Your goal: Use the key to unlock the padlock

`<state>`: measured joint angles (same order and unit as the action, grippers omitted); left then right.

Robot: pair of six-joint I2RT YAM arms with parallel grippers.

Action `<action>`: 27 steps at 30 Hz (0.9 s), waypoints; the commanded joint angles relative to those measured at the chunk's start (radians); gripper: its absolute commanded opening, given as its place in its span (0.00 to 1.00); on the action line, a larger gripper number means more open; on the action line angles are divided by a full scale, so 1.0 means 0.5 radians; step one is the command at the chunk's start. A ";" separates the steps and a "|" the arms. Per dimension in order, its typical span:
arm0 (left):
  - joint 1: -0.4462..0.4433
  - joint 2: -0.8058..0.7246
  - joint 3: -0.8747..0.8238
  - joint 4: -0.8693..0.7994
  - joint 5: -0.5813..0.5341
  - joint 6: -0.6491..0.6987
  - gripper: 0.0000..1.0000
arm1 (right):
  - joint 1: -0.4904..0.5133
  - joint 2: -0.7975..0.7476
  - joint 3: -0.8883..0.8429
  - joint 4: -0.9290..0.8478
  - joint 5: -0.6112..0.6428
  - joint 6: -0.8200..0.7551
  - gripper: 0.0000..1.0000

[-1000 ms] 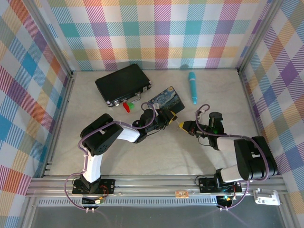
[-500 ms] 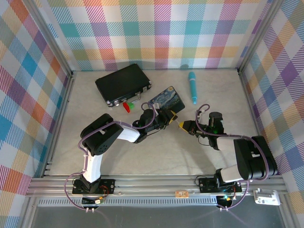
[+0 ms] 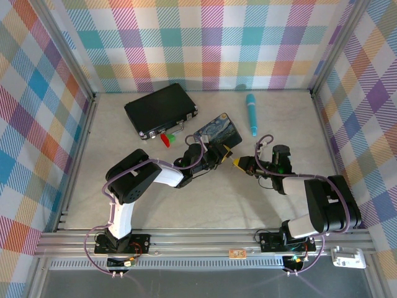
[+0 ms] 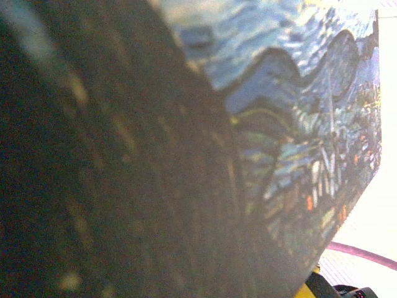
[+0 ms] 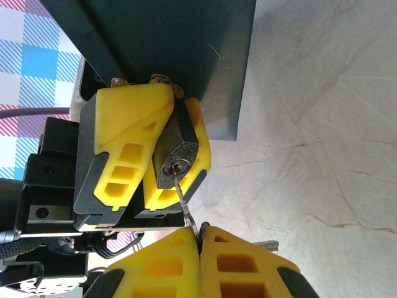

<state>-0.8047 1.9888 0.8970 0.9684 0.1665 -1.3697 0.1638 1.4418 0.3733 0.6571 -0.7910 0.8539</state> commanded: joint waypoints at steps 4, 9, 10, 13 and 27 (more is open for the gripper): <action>-0.089 0.043 0.009 0.129 0.150 -0.085 0.00 | 0.001 0.015 0.197 -0.195 -0.026 -0.125 0.00; -0.087 0.006 -0.030 0.107 0.144 -0.085 0.00 | 0.009 -0.161 0.326 -0.726 0.147 -0.569 0.00; -0.087 0.006 -0.033 0.118 0.138 -0.098 0.00 | 0.020 -0.198 0.349 -0.818 0.194 -0.624 0.00; -0.087 0.010 -0.010 0.134 0.127 -0.135 0.00 | 0.064 -0.264 0.394 -0.967 0.271 -0.716 0.00; -0.098 -0.059 0.020 -0.013 0.105 -0.119 0.00 | 0.095 -0.176 0.468 -0.932 0.240 -0.306 0.00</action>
<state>-0.8093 1.9930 0.8978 0.9714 0.1528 -1.3983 0.2108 1.3277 0.5507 0.1410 -0.6445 0.6296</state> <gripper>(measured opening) 0.142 0.050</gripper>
